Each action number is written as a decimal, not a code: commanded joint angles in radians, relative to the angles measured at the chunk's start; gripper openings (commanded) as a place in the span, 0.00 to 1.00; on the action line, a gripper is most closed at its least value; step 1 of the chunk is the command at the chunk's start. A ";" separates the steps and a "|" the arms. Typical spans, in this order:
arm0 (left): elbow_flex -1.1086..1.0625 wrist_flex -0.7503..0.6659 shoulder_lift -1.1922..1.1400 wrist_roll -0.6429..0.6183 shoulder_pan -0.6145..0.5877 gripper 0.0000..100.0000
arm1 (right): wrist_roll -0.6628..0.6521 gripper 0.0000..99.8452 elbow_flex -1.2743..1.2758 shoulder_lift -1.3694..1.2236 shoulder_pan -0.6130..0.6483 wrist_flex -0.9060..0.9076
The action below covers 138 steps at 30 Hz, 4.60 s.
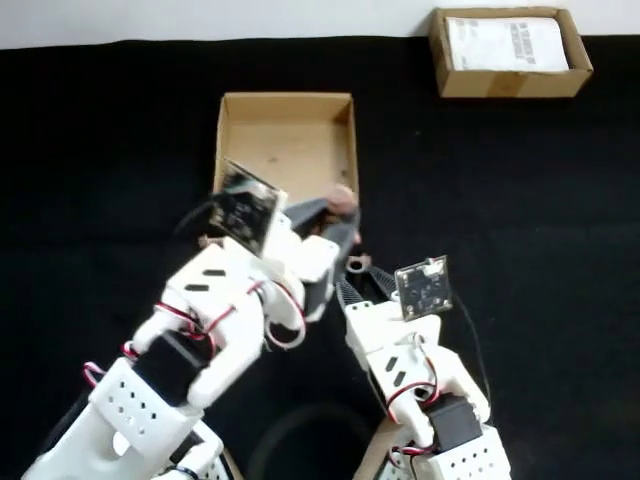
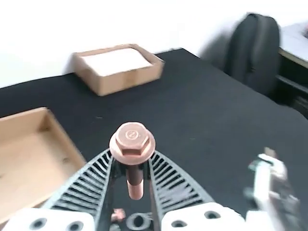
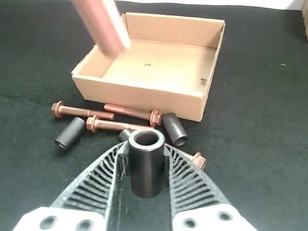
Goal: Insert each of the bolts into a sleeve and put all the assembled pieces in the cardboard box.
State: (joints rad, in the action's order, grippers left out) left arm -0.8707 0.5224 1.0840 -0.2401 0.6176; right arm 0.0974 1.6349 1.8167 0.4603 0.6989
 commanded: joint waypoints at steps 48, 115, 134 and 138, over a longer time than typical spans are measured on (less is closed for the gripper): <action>-0.045 -0.110 -0.216 0.009 0.010 0.01 | 0.002 0.01 -0.001 0.012 0.004 -0.022; -0.025 -0.031 -0.222 -0.071 0.002 0.01 | 0.002 0.01 0.013 0.015 0.008 -0.022; -0.054 -0.084 -0.225 -0.064 0.001 0.01 | 0.002 0.01 0.013 0.013 0.010 -0.022; -0.107 -0.087 -0.223 -0.066 0.001 0.01 | 0.002 0.01 -0.010 0.012 0.010 -0.022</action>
State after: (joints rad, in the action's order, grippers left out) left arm -0.9705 0.4611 0.8569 -0.3046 0.6130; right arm 0.0974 1.6609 1.8182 0.4664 0.6989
